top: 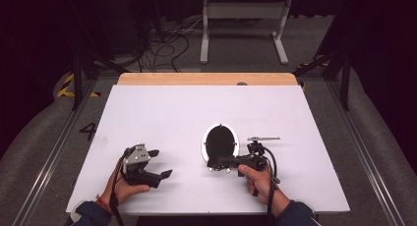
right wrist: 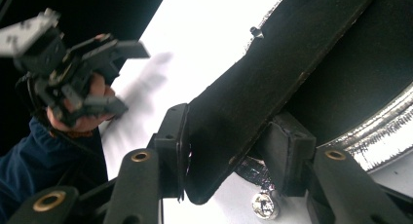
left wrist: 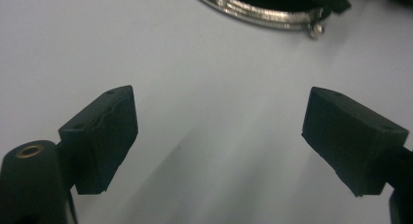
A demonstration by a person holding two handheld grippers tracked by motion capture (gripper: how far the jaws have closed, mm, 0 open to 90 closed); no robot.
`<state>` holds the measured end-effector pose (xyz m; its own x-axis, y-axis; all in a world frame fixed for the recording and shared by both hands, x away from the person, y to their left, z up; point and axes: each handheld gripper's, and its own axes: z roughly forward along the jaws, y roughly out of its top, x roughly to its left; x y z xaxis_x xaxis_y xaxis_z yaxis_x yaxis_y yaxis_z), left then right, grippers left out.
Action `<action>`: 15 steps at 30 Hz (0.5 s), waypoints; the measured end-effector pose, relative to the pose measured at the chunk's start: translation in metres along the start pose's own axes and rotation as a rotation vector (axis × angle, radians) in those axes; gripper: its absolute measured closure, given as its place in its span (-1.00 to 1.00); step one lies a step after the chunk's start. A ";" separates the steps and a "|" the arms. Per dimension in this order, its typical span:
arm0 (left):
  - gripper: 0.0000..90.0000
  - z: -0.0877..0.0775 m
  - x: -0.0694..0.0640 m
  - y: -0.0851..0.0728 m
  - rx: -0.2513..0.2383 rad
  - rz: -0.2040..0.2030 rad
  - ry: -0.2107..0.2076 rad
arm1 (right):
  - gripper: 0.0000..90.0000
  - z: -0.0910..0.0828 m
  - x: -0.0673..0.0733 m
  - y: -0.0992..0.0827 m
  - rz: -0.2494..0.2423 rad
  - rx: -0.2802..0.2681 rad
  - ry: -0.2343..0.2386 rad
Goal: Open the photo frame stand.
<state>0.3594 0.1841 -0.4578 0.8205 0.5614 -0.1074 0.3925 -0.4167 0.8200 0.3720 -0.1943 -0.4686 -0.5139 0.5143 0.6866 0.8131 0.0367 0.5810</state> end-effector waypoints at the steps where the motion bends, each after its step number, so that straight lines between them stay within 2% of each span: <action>1: -0.65 0.003 0.002 0.003 -0.004 -0.012 -0.006 | 0.27 0.000 0.001 0.000 -0.013 -0.003 0.000; 4: -0.62 0.016 0.007 0.012 -0.005 -0.025 -0.025 | 0.28 0.000 0.003 -0.001 -0.034 -0.003 -0.005; 7: -0.60 0.034 0.010 0.023 0.023 -0.001 -0.051 | 0.30 0.001 0.004 0.000 -0.059 -0.001 -0.001; 8: -0.59 0.039 0.011 0.026 0.032 0.001 -0.072 | 0.31 0.000 0.004 0.000 -0.067 0.003 -0.001; 10: -0.57 0.045 0.010 0.028 0.034 -0.011 -0.082 | 0.31 0.000 0.003 0.000 -0.071 0.002 0.001; 11: -0.57 0.051 0.012 0.032 0.039 -0.001 -0.111 | 0.31 0.001 0.003 0.000 -0.080 0.003 0.002; 12: -0.57 0.060 0.013 0.038 0.039 -0.031 -0.152 | 0.31 0.001 0.002 0.001 -0.106 0.005 0.012; 15: -0.58 0.066 0.013 0.043 0.022 -0.046 -0.165 | 0.31 0.002 0.002 0.001 -0.131 0.007 0.014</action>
<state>0.4148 0.1263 -0.4610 0.8580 0.4557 -0.2370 0.4385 -0.4097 0.7999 0.3727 -0.1920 -0.4674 -0.6194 0.4927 0.6112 0.7406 0.1084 0.6632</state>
